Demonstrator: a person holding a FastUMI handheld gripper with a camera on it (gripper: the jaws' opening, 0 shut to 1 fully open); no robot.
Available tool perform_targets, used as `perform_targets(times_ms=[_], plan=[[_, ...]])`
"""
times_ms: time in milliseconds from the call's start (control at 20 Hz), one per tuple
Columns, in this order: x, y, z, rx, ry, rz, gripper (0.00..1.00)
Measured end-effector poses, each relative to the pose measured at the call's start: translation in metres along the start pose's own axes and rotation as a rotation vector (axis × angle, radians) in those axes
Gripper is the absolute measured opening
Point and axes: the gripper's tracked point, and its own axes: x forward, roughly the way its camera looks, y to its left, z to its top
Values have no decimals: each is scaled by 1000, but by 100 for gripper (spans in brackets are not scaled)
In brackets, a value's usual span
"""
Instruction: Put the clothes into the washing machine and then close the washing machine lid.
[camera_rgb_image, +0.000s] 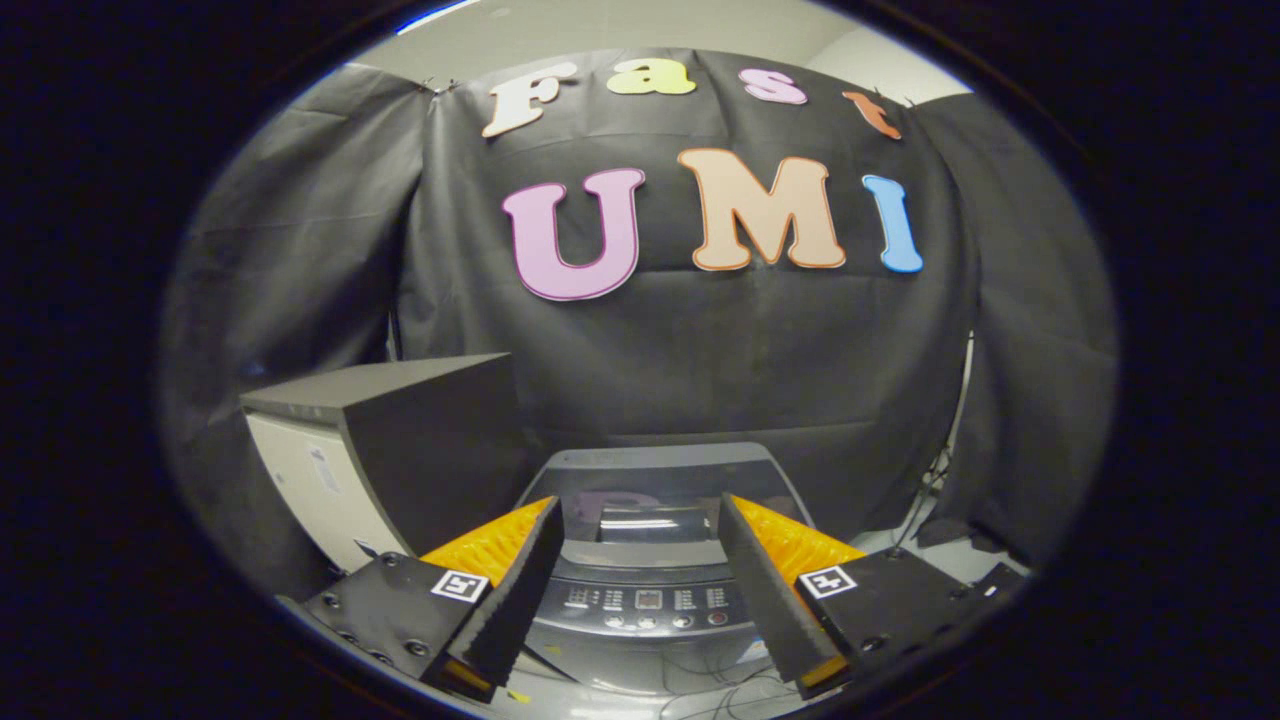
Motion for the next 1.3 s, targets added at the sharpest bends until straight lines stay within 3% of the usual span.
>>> perform_targets(times_ms=[150,650,1000,1200,1300], plan=[[-9,9,0,-74,-2,-17,97],[-87,75,38,-137,-127,83,98],[-137,50,-7,-204,-117,30,97],[-133,51,-12,-105,-97,77,97],[-136,35,-7,-67,-110,49,97]])
